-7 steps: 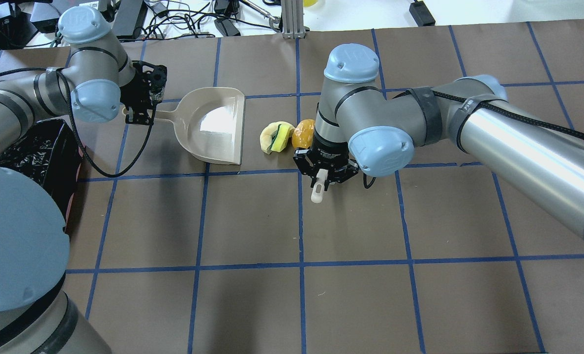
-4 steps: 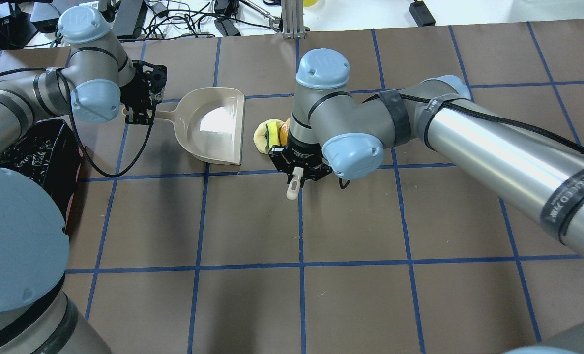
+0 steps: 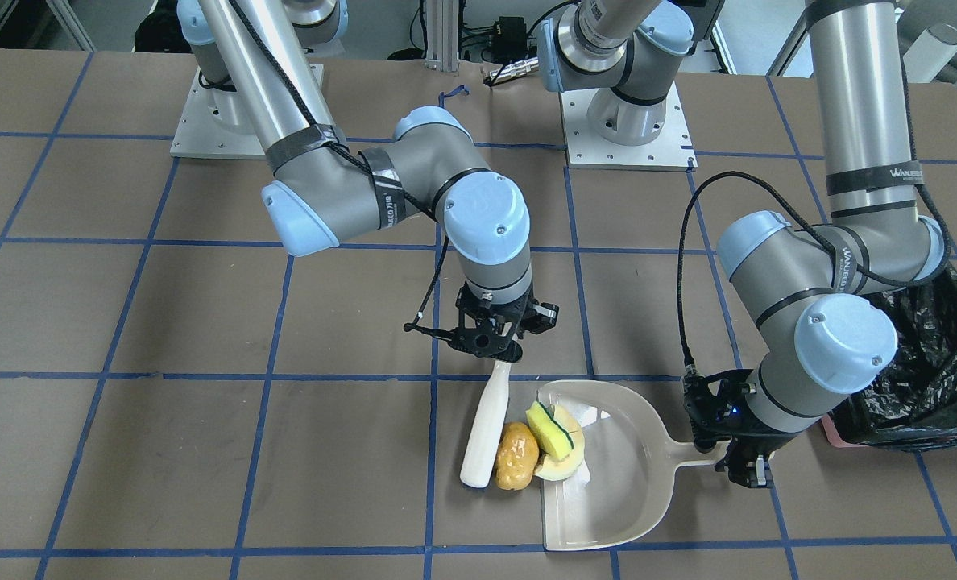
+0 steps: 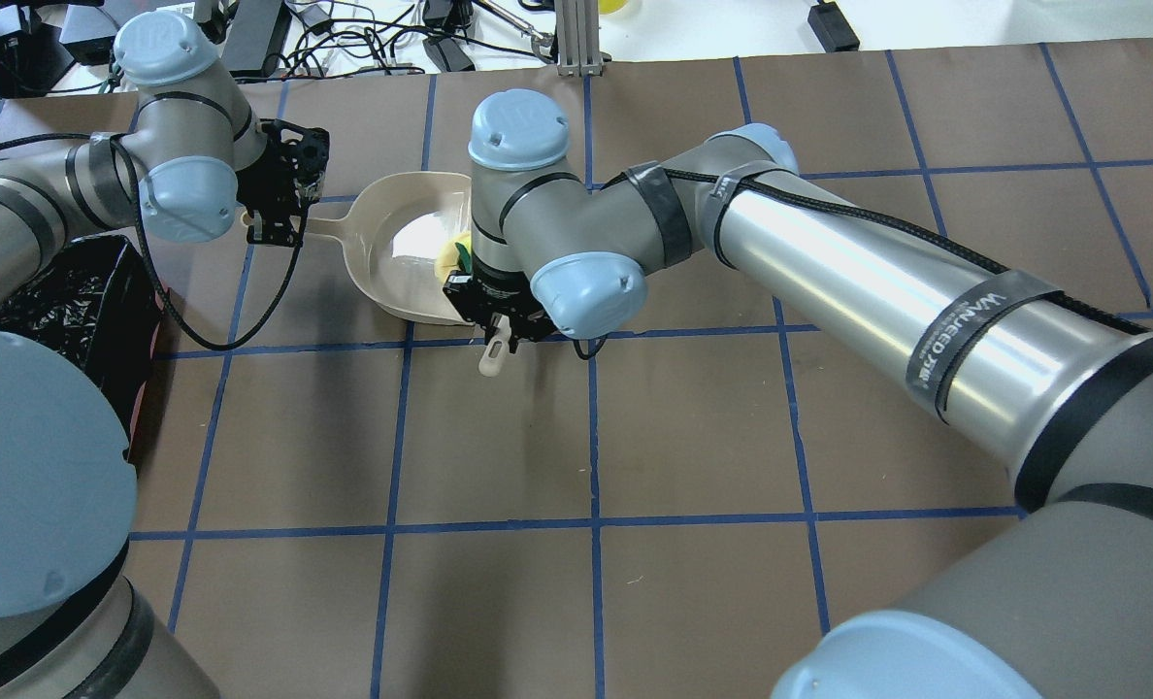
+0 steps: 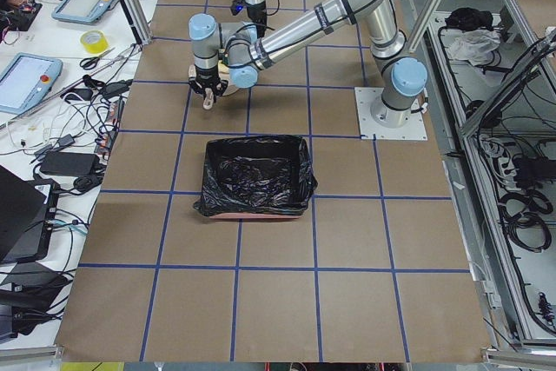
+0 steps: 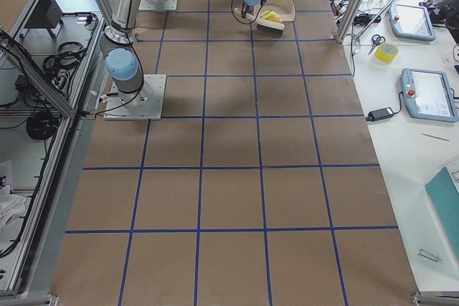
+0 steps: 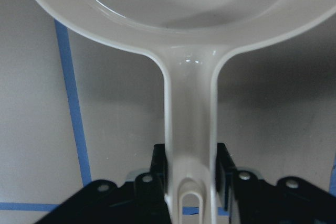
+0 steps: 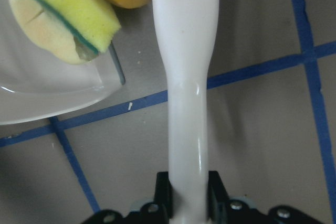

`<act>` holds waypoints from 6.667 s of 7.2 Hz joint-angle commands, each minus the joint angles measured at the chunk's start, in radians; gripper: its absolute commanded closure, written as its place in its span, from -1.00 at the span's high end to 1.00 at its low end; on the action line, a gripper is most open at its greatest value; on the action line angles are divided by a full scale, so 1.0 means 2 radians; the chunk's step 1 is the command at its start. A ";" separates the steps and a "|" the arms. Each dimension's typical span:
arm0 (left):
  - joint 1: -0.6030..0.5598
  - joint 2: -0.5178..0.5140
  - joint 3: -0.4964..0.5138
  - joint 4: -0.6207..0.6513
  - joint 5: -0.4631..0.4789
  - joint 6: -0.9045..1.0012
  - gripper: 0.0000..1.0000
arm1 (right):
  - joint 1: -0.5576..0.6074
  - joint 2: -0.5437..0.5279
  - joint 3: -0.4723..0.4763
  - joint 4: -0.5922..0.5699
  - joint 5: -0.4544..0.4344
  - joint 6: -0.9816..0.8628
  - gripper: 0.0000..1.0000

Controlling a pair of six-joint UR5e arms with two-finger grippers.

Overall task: Sweep and dump trash into bin
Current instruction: 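Sweep the sponge, ring and potato into the dustpan with the right-held brush, then lift the loaded dustpan over the black bin with the left gripper while the right withdraws, then tip the dustpan with the left gripper to dump the items into the bin, then lower the empty dustpan with the left gripper while the right releases the brush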

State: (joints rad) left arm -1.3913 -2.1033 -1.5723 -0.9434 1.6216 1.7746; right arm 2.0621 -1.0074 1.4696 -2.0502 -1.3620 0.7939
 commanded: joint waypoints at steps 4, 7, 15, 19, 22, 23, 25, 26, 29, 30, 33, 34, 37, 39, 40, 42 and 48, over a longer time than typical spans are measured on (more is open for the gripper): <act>0.000 0.000 0.000 0.000 0.000 -0.001 -1.00 | 0.056 0.044 -0.080 -0.009 0.028 0.072 -1.00; 0.000 -0.001 0.000 0.001 -0.001 -0.001 -1.00 | 0.060 0.044 -0.088 -0.008 0.024 0.066 -1.00; 0.040 0.008 -0.002 -0.008 -0.073 0.008 -1.00 | -0.057 -0.053 -0.023 0.097 -0.018 -0.077 -1.00; 0.119 0.090 0.030 -0.177 -0.127 0.057 -1.00 | -0.225 -0.165 0.077 0.154 -0.087 -0.314 -1.00; 0.224 0.132 0.105 -0.346 -0.115 0.164 -1.00 | -0.338 -0.183 0.113 0.149 -0.086 -0.450 -1.00; 0.260 0.137 0.119 -0.357 -0.076 0.195 -1.00 | -0.376 -0.183 0.128 0.139 -0.085 -0.494 -1.00; 0.342 0.132 0.143 -0.351 -0.025 0.254 -1.00 | -0.410 -0.177 0.164 0.066 -0.105 -0.549 -1.00; 0.372 0.121 0.165 -0.334 -0.015 0.281 -1.00 | -0.412 -0.174 0.170 0.050 -0.125 -0.552 -1.00; 0.364 0.132 0.163 -0.257 0.124 0.272 -1.00 | -0.431 -0.134 0.170 0.007 -0.125 -0.581 -1.00; 0.342 0.132 0.157 -0.230 0.180 0.265 -1.00 | -0.433 -0.131 0.169 0.007 -0.124 -0.582 -1.00; 0.284 0.117 0.144 -0.155 0.278 0.315 -1.00 | -0.433 -0.120 0.166 -0.001 -0.124 -0.585 -1.00; 0.272 0.114 0.138 -0.122 0.289 0.331 -1.00 | -0.433 -0.119 0.165 -0.006 -0.124 -0.584 -1.00; 0.271 0.116 0.132 -0.112 0.284 0.338 -1.00 | -0.433 -0.113 0.164 -0.006 -0.123 -0.583 -0.74; 0.268 0.130 0.133 -0.130 0.167 0.362 -1.00 | -0.433 -0.113 0.163 -0.006 -0.121 -0.584 0.34; 0.257 0.133 0.133 -0.148 0.147 0.335 -1.00 | -0.433 -0.113 0.163 -0.006 -0.121 -0.585 0.55; 0.200 0.140 0.133 -0.188 0.090 0.254 -1.00 | -0.433 -0.130 0.143 0.003 -0.125 -0.577 1.00; 0.052 0.063 0.118 -0.197 -0.009 0.034 -1.00 | -0.428 -0.357 0.092 0.180 -0.127 -0.561 1.00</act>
State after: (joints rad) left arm -1.2418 -1.9290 -1.3261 -1.3470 1.6266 1.9012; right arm 1.2006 -1.6593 1.6565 -1.7170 -1.6217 -0.3375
